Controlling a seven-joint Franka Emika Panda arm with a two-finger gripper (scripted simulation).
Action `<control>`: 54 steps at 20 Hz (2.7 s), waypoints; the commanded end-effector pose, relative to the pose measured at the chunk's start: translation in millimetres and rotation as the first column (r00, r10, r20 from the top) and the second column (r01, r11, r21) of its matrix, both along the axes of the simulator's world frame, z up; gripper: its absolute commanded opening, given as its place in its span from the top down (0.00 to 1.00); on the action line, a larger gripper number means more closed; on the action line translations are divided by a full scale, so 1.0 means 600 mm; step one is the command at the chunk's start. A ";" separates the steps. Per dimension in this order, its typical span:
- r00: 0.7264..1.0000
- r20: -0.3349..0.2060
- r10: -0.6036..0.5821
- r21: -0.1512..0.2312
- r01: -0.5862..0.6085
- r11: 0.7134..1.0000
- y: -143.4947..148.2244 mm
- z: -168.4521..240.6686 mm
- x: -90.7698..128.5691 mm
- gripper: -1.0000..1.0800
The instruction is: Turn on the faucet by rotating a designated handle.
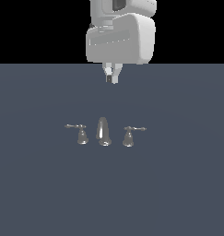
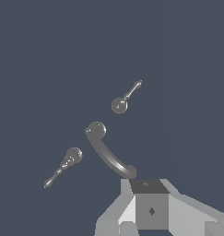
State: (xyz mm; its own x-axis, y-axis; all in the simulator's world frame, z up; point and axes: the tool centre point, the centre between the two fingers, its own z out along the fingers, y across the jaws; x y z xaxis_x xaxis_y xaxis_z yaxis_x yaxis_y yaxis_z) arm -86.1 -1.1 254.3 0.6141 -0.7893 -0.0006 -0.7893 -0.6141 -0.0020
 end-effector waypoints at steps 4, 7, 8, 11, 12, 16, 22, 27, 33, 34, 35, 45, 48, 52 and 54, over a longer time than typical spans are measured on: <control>0.990 0.000 -0.142 0.001 0.142 0.990 -0.022 -0.059 0.037 1.00; 0.976 0.000 -0.218 0.001 0.218 0.976 -0.037 -0.091 0.056 1.00; 0.970 0.000 -0.244 0.000 0.244 0.970 -0.043 -0.102 0.063 1.00; 0.947 0.000 -0.322 0.000 0.322 0.947 -0.061 -0.136 0.081 1.00; 0.938 0.000 -0.348 -0.001 0.348 0.938 -0.067 -0.147 0.087 1.00; 0.893 0.000 -0.450 -0.002 0.450 0.893 -0.095 -0.193 0.108 1.00; 0.822 0.000 -0.570 -0.004 0.570 0.822 -0.134 -0.249 0.131 1.00; 0.774 0.000 -0.634 -0.004 0.634 0.774 -0.158 -0.281 0.142 1.00; 0.746 -0.001 -0.665 -0.003 0.665 0.746 -0.170 -0.297 0.146 1.00; 0.746 -0.001 -0.666 -0.003 0.666 0.746 -0.170 -0.297 0.147 1.00; 0.746 -0.001 -0.666 -0.003 0.666 0.746 -0.170 -0.297 0.147 1.00; 0.746 -0.001 -0.666 -0.003 0.666 0.746 -0.186 -0.297 0.107 1.00; 0.746 -0.001 -0.666 -0.002 0.666 0.746 -0.194 -0.296 0.089 1.00; 0.753 0.003 -0.658 0.004 0.658 0.753 -0.183 -0.296 0.091 1.00; 0.752 0.002 -0.660 0.003 0.660 0.752 -0.181 -0.296 0.079 1.00</control>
State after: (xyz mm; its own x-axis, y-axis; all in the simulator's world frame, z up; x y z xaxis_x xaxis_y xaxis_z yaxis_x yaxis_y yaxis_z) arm -31.4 -110.5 76.6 -0.0576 -0.9983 -0.0011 -0.9983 0.0576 -0.0121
